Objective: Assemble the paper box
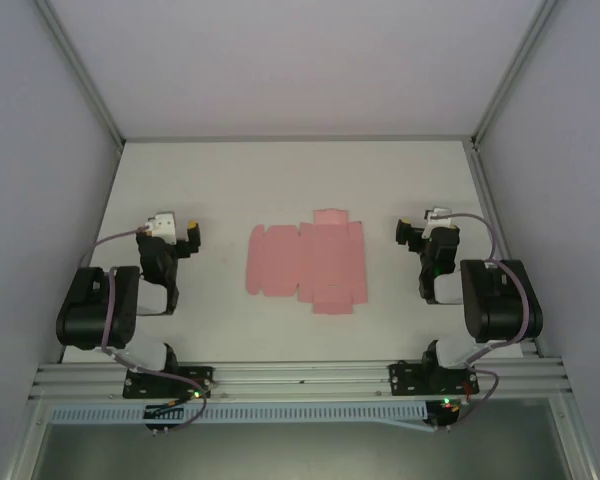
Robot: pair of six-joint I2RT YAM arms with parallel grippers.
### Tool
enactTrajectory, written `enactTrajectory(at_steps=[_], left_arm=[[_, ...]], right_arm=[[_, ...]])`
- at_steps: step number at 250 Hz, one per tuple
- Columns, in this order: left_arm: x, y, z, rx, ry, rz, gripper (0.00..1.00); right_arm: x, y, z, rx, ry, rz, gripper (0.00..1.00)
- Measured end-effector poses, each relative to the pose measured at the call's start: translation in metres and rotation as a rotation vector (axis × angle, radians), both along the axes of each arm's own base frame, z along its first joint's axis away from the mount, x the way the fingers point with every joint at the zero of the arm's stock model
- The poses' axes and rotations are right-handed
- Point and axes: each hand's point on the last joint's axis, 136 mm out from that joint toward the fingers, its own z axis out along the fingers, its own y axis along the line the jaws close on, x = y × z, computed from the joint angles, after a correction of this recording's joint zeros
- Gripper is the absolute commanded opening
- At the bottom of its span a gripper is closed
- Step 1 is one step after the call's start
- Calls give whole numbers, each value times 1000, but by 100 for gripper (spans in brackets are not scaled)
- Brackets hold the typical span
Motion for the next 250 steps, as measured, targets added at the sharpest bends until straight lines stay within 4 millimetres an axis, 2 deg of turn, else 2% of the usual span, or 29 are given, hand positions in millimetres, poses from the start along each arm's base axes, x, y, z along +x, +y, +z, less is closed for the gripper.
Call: enactTrajectory(at_steps=[218, 250], left_arm=[[0, 0, 0, 0, 0, 0, 100], [2, -7, 0, 1, 3, -40, 100]], right_arm=[[0, 0, 0, 0, 0, 0, 100], [0, 0, 0, 0, 0, 0, 100]])
